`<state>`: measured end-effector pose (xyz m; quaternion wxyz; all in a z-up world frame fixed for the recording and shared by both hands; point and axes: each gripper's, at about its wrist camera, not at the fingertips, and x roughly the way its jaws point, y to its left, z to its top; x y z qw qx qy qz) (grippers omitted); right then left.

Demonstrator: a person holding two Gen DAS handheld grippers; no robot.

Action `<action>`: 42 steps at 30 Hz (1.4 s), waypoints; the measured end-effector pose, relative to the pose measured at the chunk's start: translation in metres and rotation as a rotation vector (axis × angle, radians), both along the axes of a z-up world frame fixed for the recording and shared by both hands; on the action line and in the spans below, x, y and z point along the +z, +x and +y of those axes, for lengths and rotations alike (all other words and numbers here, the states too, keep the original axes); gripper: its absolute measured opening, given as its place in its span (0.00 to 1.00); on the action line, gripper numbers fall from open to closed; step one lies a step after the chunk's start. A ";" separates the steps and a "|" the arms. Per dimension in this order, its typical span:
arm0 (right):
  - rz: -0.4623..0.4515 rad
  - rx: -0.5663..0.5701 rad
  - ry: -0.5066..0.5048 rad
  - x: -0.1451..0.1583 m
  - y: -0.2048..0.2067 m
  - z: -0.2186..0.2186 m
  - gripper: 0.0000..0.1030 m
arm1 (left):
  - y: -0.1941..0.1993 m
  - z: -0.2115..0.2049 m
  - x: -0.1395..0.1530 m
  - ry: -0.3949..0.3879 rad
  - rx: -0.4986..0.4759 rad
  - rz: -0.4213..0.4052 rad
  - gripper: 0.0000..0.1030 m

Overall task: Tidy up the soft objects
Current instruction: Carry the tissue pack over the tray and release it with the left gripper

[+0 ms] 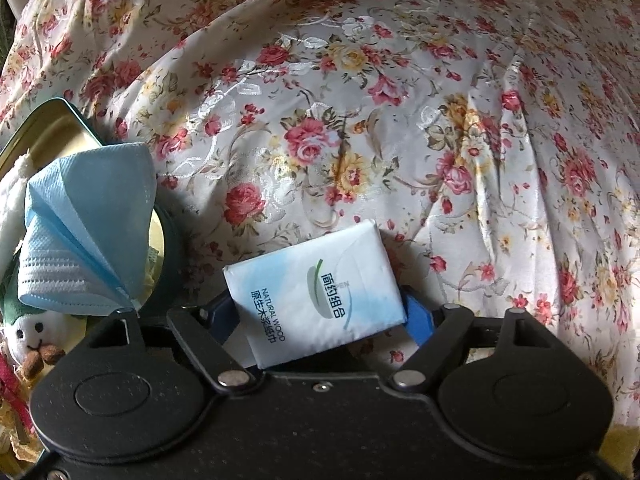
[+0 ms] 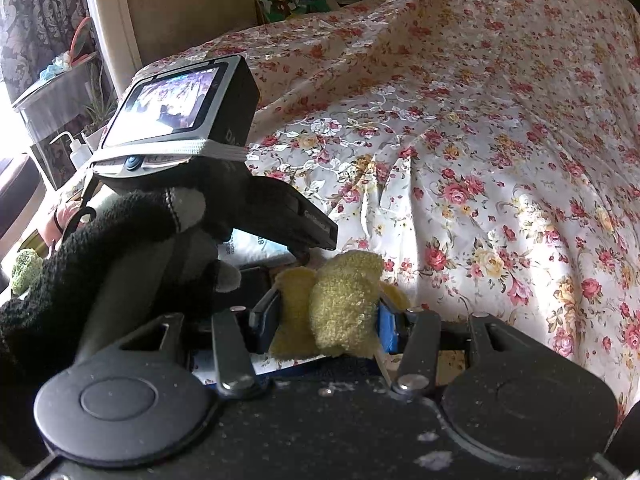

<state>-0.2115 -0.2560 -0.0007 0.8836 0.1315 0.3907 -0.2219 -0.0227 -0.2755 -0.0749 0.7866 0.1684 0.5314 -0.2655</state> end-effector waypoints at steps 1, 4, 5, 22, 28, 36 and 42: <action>-0.001 0.002 -0.002 0.000 0.000 0.001 0.47 | -0.001 0.000 0.001 -0.002 -0.002 -0.002 0.74; -0.005 0.003 -0.003 -0.001 -0.001 0.000 0.47 | -0.006 0.001 0.004 -0.013 -0.011 -0.006 0.74; -0.006 0.003 -0.002 -0.001 -0.001 -0.001 0.47 | -0.007 0.001 0.006 -0.016 -0.014 -0.007 0.74; -0.029 0.010 -0.004 -0.007 -0.002 -0.001 0.47 | -0.012 0.040 0.055 -0.090 -0.008 -0.074 0.74; -0.041 0.016 -0.002 -0.011 0.000 -0.001 0.47 | -0.004 0.066 0.079 -0.136 -0.004 -0.115 0.74; -0.088 0.045 0.003 -0.014 0.004 0.008 0.47 | 0.012 0.129 0.107 -0.153 0.011 -0.185 0.74; -0.139 0.047 0.009 -0.008 0.006 0.019 0.47 | 0.041 0.173 0.105 -0.124 0.088 -0.204 0.74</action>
